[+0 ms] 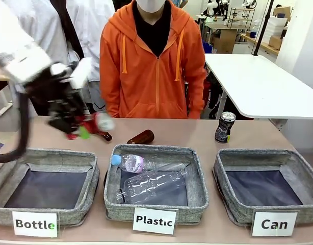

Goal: Sort the can waste into the basket.
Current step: Pick up the can waste from the table and place it in the right Fabric basket.

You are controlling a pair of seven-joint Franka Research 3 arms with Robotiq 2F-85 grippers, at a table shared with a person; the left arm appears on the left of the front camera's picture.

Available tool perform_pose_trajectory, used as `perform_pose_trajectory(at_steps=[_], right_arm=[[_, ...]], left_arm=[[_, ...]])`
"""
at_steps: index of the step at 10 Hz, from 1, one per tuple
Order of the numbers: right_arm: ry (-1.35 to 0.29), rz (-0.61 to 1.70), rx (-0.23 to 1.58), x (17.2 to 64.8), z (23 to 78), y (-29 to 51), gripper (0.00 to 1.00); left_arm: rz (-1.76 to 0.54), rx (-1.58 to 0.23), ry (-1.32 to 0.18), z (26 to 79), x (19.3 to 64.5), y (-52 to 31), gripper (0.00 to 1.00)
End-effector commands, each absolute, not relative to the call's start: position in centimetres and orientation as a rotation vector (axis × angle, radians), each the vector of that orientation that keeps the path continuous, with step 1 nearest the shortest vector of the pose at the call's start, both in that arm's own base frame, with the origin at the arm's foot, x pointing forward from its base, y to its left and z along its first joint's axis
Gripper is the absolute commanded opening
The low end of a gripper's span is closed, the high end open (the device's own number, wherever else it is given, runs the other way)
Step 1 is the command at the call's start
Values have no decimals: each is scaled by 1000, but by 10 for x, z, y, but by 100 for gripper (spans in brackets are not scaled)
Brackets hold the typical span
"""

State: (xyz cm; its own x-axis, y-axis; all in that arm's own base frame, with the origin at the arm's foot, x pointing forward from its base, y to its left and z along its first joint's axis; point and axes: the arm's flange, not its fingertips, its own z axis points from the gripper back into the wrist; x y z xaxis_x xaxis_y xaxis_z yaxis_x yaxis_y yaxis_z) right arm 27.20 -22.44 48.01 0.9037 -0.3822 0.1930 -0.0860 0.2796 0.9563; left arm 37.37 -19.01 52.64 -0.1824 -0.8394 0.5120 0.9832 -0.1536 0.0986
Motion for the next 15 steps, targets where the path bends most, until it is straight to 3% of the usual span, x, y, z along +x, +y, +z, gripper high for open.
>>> perform_pose_trajectory(at_steps=[1, 3, 5, 7, 10, 13, 15], right_arm=[[-497, -87, 1177, 214, 550, -304, 100], [-549, -171, 1193, 176, 564, -354, 100], [-586, -185, 1195, 154, 546, -385, 100], [-617, -182, 1144, 146, 526, -402, 100], [-589, -221, 1158, 146, 529, -389, 100], [-589, -221, 1158, 146, 529, -389, 100], [-589, -221, 1158, 146, 529, -389, 100]], left_arm=[[-1781, -489, -496, 547, 364, -319, 34], [-1756, -446, -520, 554, 366, -445, 34], [-1704, -369, -664, 547, 377, -553, 34], [-1716, -372, -712, 520, 370, -615, 34], [-1740, -368, -538, 476, 379, -648, 34], [-1804, -359, -459, 468, 382, -650, 34], [-1749, -365, -520, 453, 379, -641, 34]])
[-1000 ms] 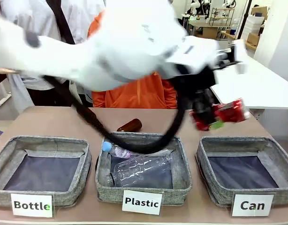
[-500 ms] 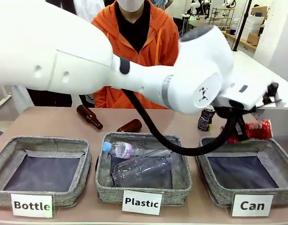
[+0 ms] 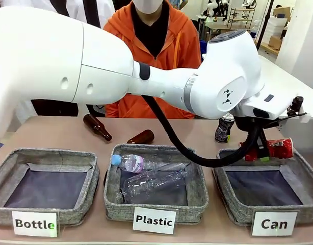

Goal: Sort the can waste into the basket.
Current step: Pick up the can waste from the table and place it in the right Fabric basket.

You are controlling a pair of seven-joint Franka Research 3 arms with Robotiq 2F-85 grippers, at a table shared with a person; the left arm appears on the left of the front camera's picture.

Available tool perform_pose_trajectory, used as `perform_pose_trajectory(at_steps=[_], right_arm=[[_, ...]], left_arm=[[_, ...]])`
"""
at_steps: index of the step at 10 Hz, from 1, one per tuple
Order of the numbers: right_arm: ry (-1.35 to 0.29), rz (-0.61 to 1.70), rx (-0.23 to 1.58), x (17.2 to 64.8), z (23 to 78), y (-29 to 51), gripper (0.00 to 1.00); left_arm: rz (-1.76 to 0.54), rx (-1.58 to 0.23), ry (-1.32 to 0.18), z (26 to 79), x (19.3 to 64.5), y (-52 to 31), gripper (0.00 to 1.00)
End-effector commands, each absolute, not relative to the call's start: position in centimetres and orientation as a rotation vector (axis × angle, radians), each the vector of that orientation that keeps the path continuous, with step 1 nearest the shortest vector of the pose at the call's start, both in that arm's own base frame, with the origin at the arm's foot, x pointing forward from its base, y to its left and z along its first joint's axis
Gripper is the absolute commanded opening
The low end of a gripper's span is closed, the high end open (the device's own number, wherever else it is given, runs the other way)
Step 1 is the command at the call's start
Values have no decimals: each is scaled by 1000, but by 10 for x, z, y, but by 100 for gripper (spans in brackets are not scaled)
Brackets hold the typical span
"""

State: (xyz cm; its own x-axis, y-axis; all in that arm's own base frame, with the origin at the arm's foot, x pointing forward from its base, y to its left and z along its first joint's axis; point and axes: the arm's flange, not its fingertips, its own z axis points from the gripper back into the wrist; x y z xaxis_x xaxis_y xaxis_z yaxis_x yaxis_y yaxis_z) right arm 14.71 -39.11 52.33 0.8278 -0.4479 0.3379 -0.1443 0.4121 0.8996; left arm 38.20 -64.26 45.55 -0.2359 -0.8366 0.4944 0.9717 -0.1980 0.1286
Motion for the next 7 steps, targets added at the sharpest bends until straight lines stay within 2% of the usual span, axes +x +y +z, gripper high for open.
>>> perform_pose_trajectory(at_steps=[1, 2, 3, 4, 5, 6, 7], right_arm=[[-589, -221, 1158, 146, 529, -389, 100], [-589, -221, 1158, 146, 529, -389, 100], [-589, -221, 1158, 146, 529, -389, 100], [-589, -221, 1158, 146, 529, -389, 100], [-589, -221, 1158, 146, 529, -389, 100], [-589, -221, 1158, 146, 529, -389, 100], [-589, -221, 1158, 146, 529, -389, 100]], left_arm=[[-1749, -365, -520, 453, 379, -641, 34], [-1758, -371, -490, 456, 382, -643, 34], [-1818, -369, -516, 454, 379, -642, 92], [-1828, -372, -526, 454, 376, -642, 92], [-1829, -381, -524, 455, 376, -642, 100], [-1825, -384, -526, 455, 378, -642, 97], [-1818, -388, -524, 455, 378, -641, 100]])
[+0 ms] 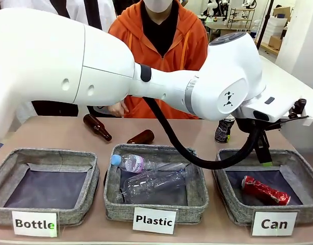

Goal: Sort the can waste into the basket.
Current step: Pick up the can waste from the table and place it in the right Fabric basket.

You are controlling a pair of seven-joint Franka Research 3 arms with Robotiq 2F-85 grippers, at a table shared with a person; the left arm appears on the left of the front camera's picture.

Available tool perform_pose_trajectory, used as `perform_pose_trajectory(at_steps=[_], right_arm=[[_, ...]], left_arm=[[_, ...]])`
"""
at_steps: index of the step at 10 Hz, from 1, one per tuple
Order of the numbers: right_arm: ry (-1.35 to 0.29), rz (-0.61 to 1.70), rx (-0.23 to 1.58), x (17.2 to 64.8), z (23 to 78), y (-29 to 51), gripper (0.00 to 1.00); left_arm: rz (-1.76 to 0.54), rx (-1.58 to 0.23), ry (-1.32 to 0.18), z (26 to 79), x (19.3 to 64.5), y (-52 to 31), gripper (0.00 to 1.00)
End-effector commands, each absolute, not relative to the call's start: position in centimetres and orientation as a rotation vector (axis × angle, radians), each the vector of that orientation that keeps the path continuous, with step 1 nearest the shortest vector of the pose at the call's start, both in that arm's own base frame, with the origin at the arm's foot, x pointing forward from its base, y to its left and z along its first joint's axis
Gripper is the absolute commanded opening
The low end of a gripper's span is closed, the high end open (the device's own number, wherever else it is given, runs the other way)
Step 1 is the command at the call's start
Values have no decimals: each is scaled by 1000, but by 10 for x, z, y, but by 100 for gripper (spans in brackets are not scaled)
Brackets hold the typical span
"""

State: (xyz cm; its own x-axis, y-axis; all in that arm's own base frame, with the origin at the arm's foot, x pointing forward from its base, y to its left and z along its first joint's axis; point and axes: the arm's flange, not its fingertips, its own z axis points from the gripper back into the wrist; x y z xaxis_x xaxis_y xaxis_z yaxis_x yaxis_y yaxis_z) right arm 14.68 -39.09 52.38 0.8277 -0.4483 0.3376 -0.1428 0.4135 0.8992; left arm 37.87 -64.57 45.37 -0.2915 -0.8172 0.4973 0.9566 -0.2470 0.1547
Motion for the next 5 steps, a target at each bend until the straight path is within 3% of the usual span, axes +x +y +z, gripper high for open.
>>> perform_pose_trajectory(at_steps=[1, 5], right_arm=[[-589, -221, 1158, 146, 529, -389, 100], [-632, -226, 1147, 149, 524, -394, 100]], left_arm=[[-1809, -393, -523, 456, 378, -641, 100], [-1670, -473, -384, 476, 369, -615, 100]])
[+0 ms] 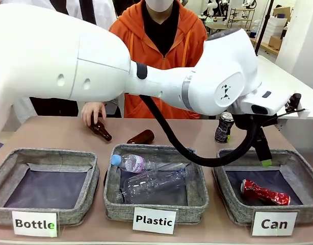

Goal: Sort the can waste into the basket.
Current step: Pick up the can waste from the table and place it in the right Fabric basket.

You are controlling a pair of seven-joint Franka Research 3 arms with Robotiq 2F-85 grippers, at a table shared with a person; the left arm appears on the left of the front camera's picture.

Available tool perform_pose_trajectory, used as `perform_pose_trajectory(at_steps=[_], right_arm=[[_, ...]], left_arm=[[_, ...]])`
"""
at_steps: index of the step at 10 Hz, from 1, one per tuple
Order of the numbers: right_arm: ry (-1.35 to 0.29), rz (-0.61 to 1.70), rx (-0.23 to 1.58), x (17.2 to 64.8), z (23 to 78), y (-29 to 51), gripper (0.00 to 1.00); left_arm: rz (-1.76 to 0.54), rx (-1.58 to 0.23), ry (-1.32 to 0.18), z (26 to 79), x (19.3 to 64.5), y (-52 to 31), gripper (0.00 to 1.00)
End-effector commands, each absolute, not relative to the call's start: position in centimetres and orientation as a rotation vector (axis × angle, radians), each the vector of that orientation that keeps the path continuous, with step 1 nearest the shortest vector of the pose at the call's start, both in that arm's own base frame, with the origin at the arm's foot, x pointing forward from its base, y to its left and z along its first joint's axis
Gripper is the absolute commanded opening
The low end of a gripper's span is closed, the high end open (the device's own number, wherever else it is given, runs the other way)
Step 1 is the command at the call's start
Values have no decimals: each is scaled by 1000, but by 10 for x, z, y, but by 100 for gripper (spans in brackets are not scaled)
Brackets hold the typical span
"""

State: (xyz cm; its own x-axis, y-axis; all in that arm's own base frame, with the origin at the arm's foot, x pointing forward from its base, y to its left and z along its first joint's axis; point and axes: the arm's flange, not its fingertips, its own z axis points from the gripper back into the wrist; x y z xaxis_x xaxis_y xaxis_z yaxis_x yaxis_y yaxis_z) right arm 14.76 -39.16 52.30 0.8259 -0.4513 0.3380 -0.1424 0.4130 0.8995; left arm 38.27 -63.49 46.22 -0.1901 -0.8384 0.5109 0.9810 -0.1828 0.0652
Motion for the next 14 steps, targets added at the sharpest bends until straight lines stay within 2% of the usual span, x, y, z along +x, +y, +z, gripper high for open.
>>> perform_pose_trajectory(at_steps=[1, 3, 5, 8, 10, 14], right_arm=[[-638, -206, 1173, 151, 524, -389, 100], [-618, -161, 1148, 163, 522, -360, 100], [-603, -63, 1126, 177, 524, -305, 100], [-478, 141, 1254, 191, 524, -190, 100], [-427, 138, 1231, 193, 517, -183, 100], [-409, 142, 1208, 188, 515, -201, 100]], left_arm=[[-1579, -566, -333, 493, 353, -592, 100], [-1358, -630, -353, 517, 333, -544, 100], [-1262, -688, -415, 535, 327, -492, 100], [-1158, -763, -547, 549, 330, -436, 100], [-1120, -781, -597, 547, 344, -442, 100], [-1103, -778, -511, 537, 363, -462, 100]])
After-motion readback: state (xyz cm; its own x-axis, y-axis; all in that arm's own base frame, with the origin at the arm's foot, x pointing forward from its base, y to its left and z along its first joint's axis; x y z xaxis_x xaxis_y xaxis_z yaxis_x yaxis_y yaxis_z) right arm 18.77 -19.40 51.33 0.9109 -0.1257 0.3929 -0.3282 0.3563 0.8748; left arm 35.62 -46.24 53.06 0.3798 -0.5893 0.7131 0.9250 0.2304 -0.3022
